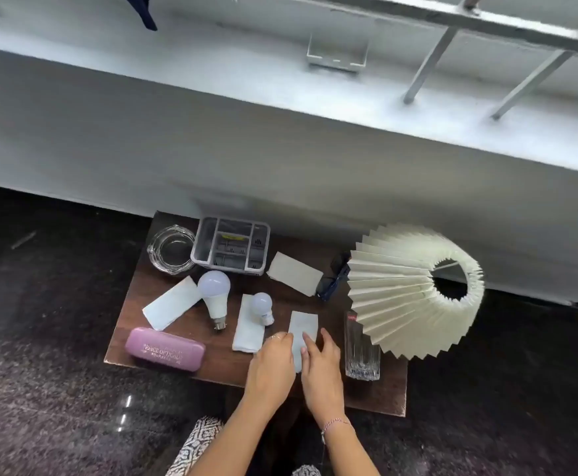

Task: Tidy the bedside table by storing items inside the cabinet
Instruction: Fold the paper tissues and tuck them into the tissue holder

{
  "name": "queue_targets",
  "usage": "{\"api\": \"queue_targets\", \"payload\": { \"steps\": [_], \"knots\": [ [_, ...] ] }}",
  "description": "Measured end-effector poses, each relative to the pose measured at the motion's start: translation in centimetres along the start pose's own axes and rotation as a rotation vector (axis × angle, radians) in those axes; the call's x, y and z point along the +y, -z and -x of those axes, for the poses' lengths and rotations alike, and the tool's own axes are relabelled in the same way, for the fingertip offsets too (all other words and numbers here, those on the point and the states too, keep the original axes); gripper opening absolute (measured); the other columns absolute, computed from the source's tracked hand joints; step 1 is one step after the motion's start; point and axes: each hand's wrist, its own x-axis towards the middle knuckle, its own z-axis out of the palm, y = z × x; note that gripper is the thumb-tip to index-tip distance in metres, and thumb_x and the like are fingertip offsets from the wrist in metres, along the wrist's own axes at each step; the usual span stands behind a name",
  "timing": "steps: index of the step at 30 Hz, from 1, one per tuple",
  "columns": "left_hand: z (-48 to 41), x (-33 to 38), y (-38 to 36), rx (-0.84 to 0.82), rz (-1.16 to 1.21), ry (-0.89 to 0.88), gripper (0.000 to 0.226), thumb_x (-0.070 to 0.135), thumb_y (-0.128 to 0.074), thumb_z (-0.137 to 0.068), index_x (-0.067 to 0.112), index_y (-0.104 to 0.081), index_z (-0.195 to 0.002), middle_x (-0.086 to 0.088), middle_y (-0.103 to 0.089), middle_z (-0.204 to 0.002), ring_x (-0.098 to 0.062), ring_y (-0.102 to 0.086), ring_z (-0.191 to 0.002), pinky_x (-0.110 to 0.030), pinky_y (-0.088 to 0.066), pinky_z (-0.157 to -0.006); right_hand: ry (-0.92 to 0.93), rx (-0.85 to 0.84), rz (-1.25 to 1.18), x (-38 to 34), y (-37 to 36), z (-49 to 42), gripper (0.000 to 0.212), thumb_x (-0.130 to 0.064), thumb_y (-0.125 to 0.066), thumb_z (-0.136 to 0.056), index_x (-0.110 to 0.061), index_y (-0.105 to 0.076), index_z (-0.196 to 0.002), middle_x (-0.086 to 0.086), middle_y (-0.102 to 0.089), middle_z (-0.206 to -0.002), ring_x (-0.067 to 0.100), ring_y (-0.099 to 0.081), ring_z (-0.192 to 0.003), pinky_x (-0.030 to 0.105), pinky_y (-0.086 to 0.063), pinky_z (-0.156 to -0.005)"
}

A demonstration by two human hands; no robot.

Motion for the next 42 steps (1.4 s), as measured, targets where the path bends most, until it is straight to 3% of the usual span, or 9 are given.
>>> {"api": "queue_targets", "payload": {
  "steps": [7,15,19,23,27,32,36,38,42],
  "knots": [
    [-2.7,1.0,-0.2,-0.064,0.05,0.144,0.037,0.013,-0.039,-0.097,0.01,-0.049,-0.132,-0.009,-0.055,-0.131,-0.02,-0.055,-0.119,-0.027,-0.046,-0.098,-0.051,-0.022,0.011,0.5,-0.4,-1.2,0.04,-0.029,-0.031,-0.101,-0.018,-0.052,-0.133,0.005,-0.025,-0.15,0.016,-0.017,-0.139,0.025,-0.035,-0.103],
    [-5.0,0.9,-0.2,-0.193,-0.09,0.154,0.037,0.002,-0.041,-0.094,0.007,-0.051,-0.129,-0.012,-0.055,-0.127,-0.028,-0.057,-0.114,-0.035,-0.049,-0.094,-0.046,-0.037,-0.028,1.1,-0.6,-2.5,0.037,-0.028,-0.034,-0.101,-0.016,-0.055,-0.129,0.004,-0.034,-0.141,0.017,-0.028,-0.129,0.023,-0.034,-0.1],
    [-5.5,0.9,-0.2,-0.25,-0.127,0.154,0.033,0.0,-0.043,-0.093,0.005,-0.052,-0.125,-0.014,-0.057,-0.122,-0.028,-0.059,-0.109,-0.037,-0.05,-0.092,-0.079,-0.049,-0.123,0.8,-0.9,-2.9,0.035,-0.027,-0.038,-0.1,-0.016,-0.056,-0.128,0.002,-0.036,-0.136,0.014,-0.03,-0.124,0.015,-0.027,-0.095],
    [-5.5,0.7,-0.5,-0.216,-0.077,0.141,0.035,0.002,-0.043,-0.094,0.007,-0.05,-0.128,-0.013,-0.055,-0.125,-0.027,-0.057,-0.111,-0.033,-0.049,-0.091,-0.103,-0.042,-0.191,0.3,-1.1,-3.3,0.034,-0.021,-0.039,-0.1,-0.009,-0.055,-0.128,0.003,-0.04,-0.131,0.015,-0.033,-0.122,0.009,-0.024,-0.092],
    [-5.6,0.3,-0.7,-0.195,-0.01,0.141,0.035,0.004,-0.041,-0.095,0.008,-0.051,-0.128,-0.012,-0.056,-0.125,-0.026,-0.058,-0.11,-0.032,-0.049,-0.09,-0.125,-0.016,-0.254,-0.2,-0.9,-3.4,0.037,-0.022,-0.034,-0.101,-0.009,-0.05,-0.131,0.001,-0.04,-0.133,0.011,-0.033,-0.121,0.016,-0.03,-0.093],
    [-5.8,0.1,-0.3,-0.129,0.156,0.148,0.036,0.008,-0.038,-0.096,0.011,-0.054,-0.128,-0.01,-0.062,-0.122,-0.024,-0.06,-0.108,-0.035,-0.05,-0.092,-0.067,0.093,-0.29,-0.6,-0.1,-2.8,0.038,-0.022,-0.033,-0.101,-0.01,-0.049,-0.133,-0.002,-0.043,-0.13,0.003,-0.032,-0.113,0.003,-0.023,-0.083],
    [-5.6,-0.2,0.9,-0.052,0.323,0.176,0.038,0.004,-0.04,-0.094,0.011,-0.054,-0.129,-0.009,-0.065,-0.114,-0.02,-0.063,-0.101,-0.032,-0.053,-0.088,-0.003,0.145,-0.368,-1.2,0.8,-1.9,0.036,-0.023,-0.034,-0.101,-0.014,-0.052,-0.131,-0.008,-0.045,-0.124,0.006,-0.038,-0.118,-0.007,-0.025,-0.083],
    [-5.5,-0.4,1.7,-0.028,0.425,0.206,0.041,0.003,-0.041,-0.095,0.009,-0.049,-0.134,-0.011,-0.064,-0.112,-0.02,-0.065,-0.092,-0.03,-0.055,-0.084,0.04,0.163,-0.413,-1.7,1.3,-1.6,0.035,-0.023,-0.034,-0.1,-0.016,-0.053,-0.129,-0.013,-0.045,-0.12,0.005,-0.04,-0.118,-0.005,-0.026,-0.087],
    [-5.4,-0.8,3.9,0.052,0.588,0.235,0.038,0.009,-0.056,-0.091,0.012,-0.054,-0.129,-0.004,-0.068,-0.103,-0.005,-0.057,-0.054,-0.008,-0.047,-0.049,0.142,0.173,-0.478,-3.0,2.5,-0.8,0.036,-0.028,-0.034,-0.099,-0.02,-0.056,-0.127,-0.024,-0.045,-0.117,0.003,-0.042,-0.118,0.009,-0.032,-0.095]
  ]
}}
